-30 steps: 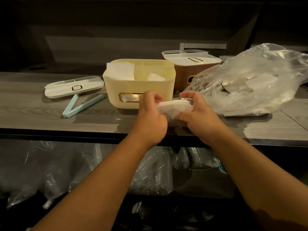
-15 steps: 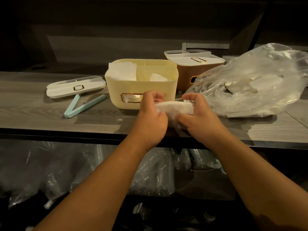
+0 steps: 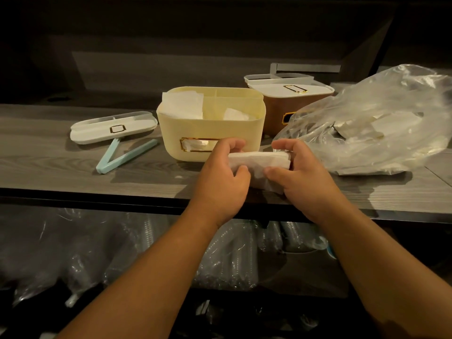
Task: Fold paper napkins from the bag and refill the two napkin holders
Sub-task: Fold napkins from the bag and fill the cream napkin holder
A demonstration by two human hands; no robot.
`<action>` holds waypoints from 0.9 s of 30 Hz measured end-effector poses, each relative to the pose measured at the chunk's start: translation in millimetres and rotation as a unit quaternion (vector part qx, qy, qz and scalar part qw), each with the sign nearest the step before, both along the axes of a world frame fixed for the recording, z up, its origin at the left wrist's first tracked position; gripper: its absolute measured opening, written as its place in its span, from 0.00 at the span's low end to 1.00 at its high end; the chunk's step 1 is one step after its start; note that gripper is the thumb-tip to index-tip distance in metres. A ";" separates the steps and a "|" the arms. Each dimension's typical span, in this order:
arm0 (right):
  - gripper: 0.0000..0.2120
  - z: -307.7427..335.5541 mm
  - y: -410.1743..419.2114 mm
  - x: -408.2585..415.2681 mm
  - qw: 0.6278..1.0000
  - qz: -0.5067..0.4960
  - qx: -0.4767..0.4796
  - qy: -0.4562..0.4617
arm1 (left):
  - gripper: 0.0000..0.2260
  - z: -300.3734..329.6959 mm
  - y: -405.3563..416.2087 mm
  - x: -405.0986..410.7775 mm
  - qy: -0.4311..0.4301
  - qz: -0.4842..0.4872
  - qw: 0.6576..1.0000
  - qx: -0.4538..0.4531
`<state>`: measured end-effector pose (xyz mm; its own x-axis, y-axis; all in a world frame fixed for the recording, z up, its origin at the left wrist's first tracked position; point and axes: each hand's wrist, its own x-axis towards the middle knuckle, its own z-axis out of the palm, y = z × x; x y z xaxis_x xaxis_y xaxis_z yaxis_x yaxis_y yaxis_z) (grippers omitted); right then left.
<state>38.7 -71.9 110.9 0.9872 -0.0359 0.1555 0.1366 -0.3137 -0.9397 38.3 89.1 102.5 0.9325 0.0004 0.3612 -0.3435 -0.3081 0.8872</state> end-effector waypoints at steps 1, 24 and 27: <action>0.22 -0.3 0.5 -0.3 1.000 0.001 -0.001 0.005 | 0.18 0.0 0.0 -0.1 0.006 0.002 1.000 -0.003; 0.27 144.2 57.6 130.1 0.818 0.188 -0.542 -0.025 | 0.05 148.4 27.0 97.6 0.215 -0.006 0.913 0.347; 0.25 138.3 64.4 125.7 0.785 0.194 -0.587 -0.028 | 0.05 146.6 23.5 102.1 0.209 -0.024 0.883 0.420</action>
<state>164.4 -7.4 249.2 0.8793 0.4655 -0.1002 0.4657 -0.8846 -0.0227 140.4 112.5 249.1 0.9761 -0.1461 -0.1607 -0.0699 -0.9119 0.4044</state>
